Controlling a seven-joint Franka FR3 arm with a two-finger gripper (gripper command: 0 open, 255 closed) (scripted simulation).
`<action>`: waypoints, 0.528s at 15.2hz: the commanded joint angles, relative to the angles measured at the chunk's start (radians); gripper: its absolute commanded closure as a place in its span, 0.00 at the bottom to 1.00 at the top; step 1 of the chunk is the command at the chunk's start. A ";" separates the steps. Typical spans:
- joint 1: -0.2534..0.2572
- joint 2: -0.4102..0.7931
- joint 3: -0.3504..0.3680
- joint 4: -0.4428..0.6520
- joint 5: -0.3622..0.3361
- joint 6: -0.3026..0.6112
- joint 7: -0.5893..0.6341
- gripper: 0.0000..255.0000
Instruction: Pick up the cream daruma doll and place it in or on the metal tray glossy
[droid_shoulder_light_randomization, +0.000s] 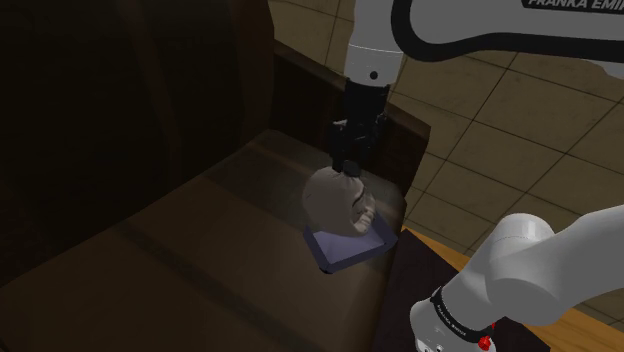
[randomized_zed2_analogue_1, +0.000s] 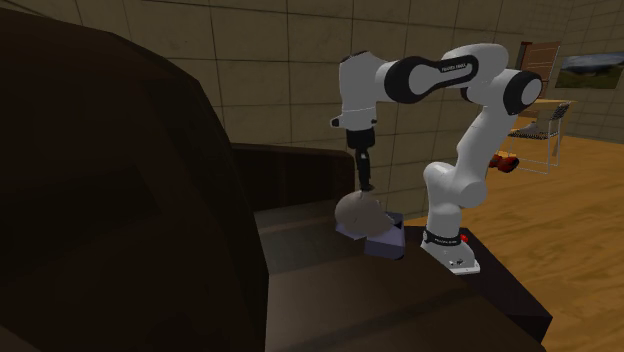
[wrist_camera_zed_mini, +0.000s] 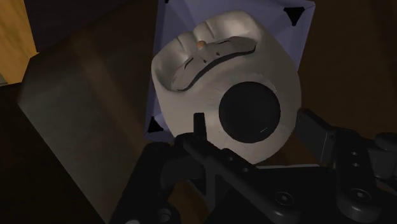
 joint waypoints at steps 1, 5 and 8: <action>0.000 0.000 0.000 0.001 0.000 0.000 0.000 0.00; 0.000 0.000 0.000 0.001 0.000 0.000 0.000 0.00; -0.005 0.027 -0.006 0.123 -0.008 -0.095 0.005 0.00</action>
